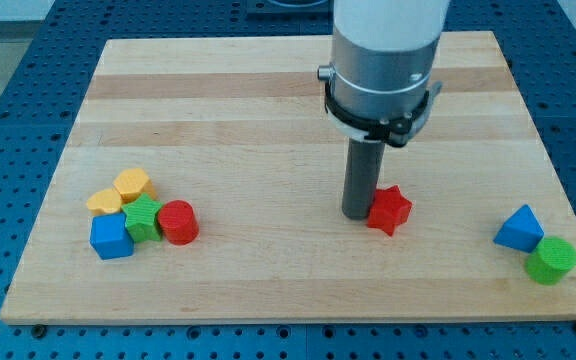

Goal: Slide the yellow heart a bit down

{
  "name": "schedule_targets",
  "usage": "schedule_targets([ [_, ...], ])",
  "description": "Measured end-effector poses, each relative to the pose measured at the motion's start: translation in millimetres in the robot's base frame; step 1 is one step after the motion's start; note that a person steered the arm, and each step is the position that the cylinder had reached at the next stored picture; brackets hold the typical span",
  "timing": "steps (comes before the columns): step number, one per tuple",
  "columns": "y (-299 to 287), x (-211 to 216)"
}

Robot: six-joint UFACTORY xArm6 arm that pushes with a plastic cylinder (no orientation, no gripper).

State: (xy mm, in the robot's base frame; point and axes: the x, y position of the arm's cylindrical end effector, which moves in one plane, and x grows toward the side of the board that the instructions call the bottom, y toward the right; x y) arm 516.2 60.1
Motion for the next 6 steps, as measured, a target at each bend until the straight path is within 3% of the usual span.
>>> schedule_targets([
  [2,16.7,11.6],
  [6,61.2,-22.3],
])
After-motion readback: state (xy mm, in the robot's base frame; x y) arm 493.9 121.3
